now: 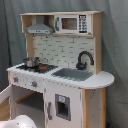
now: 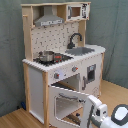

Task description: Play with the kitchen

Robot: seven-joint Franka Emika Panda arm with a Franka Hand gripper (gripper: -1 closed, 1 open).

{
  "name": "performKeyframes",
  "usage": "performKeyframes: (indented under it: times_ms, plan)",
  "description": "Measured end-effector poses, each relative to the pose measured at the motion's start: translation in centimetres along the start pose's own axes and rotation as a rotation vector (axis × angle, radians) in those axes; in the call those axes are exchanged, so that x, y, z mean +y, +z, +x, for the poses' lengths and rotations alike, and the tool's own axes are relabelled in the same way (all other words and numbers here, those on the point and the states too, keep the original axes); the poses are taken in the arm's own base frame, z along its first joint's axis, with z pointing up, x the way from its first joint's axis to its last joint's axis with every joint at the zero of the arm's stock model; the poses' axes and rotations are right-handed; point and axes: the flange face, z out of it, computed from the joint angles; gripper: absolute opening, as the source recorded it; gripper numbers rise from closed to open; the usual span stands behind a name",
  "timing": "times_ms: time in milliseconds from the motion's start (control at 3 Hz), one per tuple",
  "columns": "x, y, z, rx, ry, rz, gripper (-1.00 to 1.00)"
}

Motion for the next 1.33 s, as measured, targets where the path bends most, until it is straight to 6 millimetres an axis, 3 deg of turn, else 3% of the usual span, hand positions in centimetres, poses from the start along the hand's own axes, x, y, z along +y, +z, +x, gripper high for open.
performKeyframes:
  times_ms: [667,1000,1333]
  plan:
    - [0.8,2.1,-3.5,-0.140,0.153,-0.020,1.00]
    - [1.8,3.2,-6.4,-0.213,0.180,-0.044,1.00]
    - [4.1,4.9,-9.1,-0.274,0.170,-0.101,1.00]
